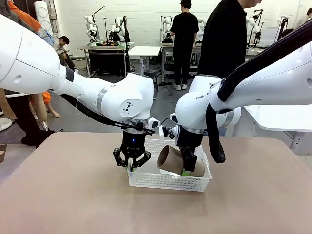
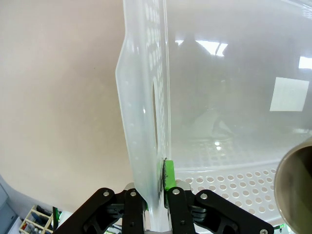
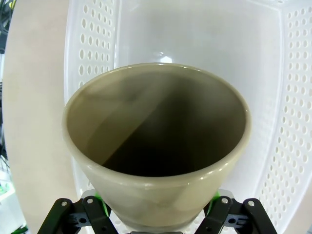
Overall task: Clean and organize the cups into the basket.
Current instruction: Pick up the Organizing basket and move it to the center of the table, then pick up the Reusable plastic cup from the right side of the table and place it inside the Organizing basket.
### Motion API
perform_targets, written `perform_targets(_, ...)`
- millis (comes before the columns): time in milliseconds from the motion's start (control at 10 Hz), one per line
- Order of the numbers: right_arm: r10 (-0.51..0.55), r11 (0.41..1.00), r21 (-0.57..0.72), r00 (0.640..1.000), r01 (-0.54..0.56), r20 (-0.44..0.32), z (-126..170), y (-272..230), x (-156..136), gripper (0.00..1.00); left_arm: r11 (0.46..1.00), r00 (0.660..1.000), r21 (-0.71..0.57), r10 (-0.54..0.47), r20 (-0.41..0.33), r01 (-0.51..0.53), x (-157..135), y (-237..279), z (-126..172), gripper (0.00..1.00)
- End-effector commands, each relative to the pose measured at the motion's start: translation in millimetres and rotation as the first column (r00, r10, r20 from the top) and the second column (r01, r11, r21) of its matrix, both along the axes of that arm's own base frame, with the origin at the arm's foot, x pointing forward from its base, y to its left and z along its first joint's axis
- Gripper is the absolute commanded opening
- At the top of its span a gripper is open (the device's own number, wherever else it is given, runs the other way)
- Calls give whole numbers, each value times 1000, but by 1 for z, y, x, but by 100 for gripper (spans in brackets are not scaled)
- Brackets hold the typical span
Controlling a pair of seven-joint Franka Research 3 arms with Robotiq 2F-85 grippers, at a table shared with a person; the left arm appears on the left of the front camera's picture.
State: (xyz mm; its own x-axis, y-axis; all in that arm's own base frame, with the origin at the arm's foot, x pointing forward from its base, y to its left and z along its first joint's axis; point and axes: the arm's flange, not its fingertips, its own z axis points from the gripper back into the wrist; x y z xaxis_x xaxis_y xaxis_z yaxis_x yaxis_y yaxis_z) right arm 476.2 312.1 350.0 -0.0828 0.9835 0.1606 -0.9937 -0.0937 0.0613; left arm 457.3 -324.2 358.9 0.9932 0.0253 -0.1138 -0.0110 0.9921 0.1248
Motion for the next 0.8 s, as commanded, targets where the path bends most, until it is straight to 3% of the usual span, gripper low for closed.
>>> perform_targets(0, 23, 1000, -6, 1000, -23, -2, -2, 7, 10, 83, 1000, 1000, -3, -7, 4, 7, -1, 1, 0, 0)
perform_targets(100, 24, 1000, -8, 1000, -24, -6, -2, 8, 9, 83, 1000, 1000, -3, -7, 4, 7, -1, 1, 0, 0)
perform_targets(200, 24, 1000, -8, 1000, -24, -9, -1, 7, 8, 100, 1000, 1000, -3, -7, 4, 7, -1, 1, 0, 0)
perform_targets(700, 19, 1000, 12, 1000, -19, -1, 4, 2, 5, 100, 1000, 1000, -3, -7, 4, 7, -1, 1, 0, 0)
